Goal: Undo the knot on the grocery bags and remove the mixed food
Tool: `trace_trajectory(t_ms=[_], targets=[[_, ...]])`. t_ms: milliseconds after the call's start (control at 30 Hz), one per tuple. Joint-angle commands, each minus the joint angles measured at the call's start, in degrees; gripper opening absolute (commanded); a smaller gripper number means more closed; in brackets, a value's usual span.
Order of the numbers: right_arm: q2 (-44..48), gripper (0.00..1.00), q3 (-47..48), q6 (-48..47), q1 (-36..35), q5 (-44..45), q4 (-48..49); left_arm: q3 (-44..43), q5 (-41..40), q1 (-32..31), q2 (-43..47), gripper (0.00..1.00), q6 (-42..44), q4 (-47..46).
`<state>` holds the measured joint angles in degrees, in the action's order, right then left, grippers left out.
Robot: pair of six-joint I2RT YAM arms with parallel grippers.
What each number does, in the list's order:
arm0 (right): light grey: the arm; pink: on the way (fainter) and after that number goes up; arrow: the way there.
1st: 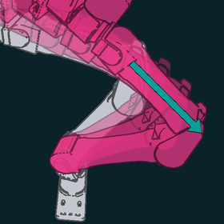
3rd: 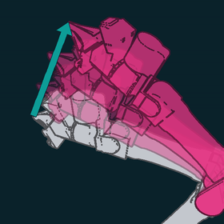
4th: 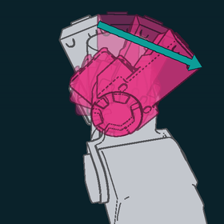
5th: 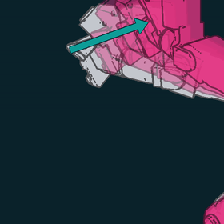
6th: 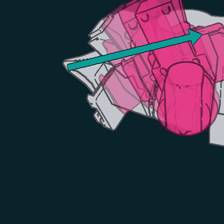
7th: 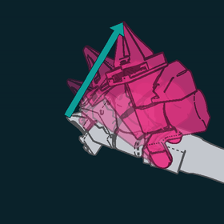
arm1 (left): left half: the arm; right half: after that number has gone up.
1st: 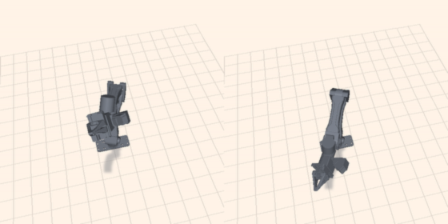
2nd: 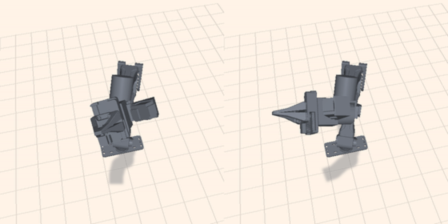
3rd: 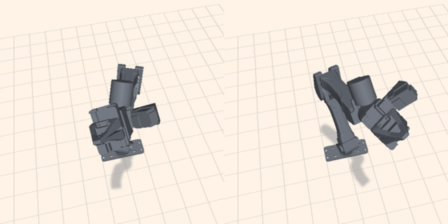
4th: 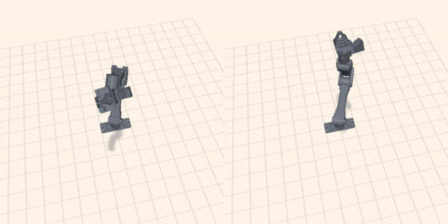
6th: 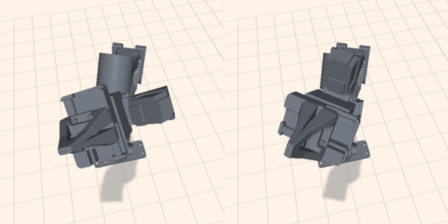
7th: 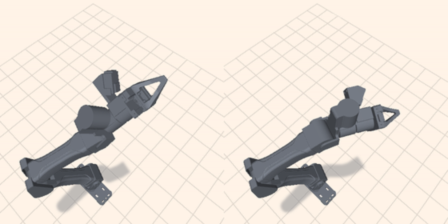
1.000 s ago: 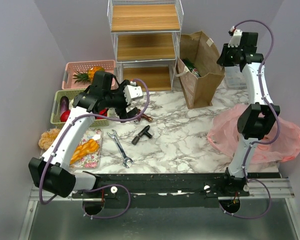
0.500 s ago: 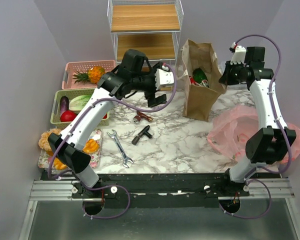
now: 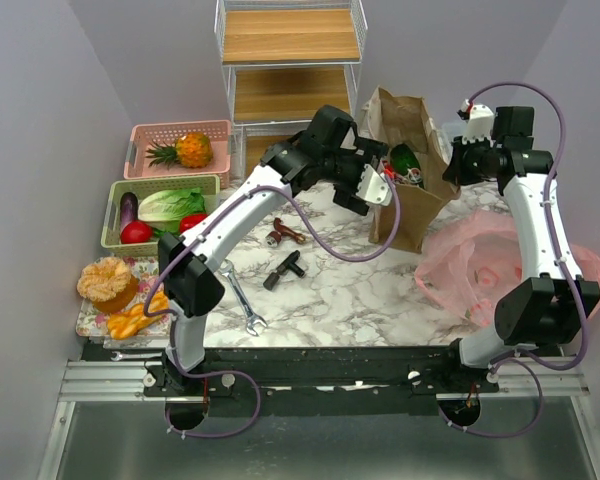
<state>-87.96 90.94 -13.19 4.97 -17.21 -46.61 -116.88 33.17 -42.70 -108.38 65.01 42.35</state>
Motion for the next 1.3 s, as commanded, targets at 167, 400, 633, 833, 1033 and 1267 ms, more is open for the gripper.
trace_trajectory(t_ms=[167, 400, 633, 833, 1033, 1267], targets=[[3.4, 0.01, -0.2, -2.1, 0.4, -2.5, -6.2, -10.8, -3.6, 0.1, -12.1, 0.95, 18.9, -6.5], [4.8, 0.01, 0.9, -1.7, 0.3, 2.8, -8.2, -13.3, -3.3, 0.6, -16.3, 0.56, 23.6, -3.2], [5.7, 0.01, 1.4, -0.2, 0.3, 11.2, -5.8, -2.5, 5.7, -3.3, -5.6, 0.00, 19.2, -3.9], [7.0, 0.01, -2.0, 1.0, 0.3, 15.1, -2.1, 7.7, 9.5, -7.1, 2.1, 0.00, 11.7, -7.1], [8.5, 0.01, -4.3, -0.1, 0.3, 8.9, -0.7, 11.2, 12.6, -9.5, 6.5, 0.00, 5.8, -3.5], [5.9, 0.01, -4.2, -1.7, 0.3, -5.4, 0.8, 9.7, 16.4, -12.0, 8.3, 0.00, 2.3, 8.1]])
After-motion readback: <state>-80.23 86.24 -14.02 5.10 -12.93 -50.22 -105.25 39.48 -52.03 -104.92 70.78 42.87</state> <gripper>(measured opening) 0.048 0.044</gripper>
